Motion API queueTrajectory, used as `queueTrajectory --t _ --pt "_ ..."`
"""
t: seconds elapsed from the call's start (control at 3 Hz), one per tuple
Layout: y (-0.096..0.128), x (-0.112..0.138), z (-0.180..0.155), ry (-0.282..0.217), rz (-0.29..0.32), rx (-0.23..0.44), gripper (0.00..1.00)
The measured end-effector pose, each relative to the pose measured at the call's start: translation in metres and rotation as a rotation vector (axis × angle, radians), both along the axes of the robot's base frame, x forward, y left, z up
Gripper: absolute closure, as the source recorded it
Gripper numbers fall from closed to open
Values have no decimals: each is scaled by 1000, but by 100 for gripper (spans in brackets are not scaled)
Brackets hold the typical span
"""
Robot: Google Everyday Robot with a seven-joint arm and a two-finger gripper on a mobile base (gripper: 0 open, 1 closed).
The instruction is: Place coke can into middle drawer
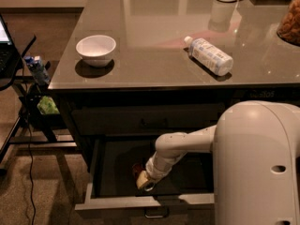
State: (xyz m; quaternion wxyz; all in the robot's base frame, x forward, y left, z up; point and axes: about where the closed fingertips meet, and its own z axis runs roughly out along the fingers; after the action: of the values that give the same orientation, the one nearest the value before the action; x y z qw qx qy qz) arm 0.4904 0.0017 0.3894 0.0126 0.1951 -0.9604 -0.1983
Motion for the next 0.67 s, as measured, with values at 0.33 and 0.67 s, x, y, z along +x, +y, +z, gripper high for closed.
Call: queueTrajectory --t 0.33,0.67 --pt "0 0 -1 1 0 0 81" --pt "0 0 -1 1 0 0 58"
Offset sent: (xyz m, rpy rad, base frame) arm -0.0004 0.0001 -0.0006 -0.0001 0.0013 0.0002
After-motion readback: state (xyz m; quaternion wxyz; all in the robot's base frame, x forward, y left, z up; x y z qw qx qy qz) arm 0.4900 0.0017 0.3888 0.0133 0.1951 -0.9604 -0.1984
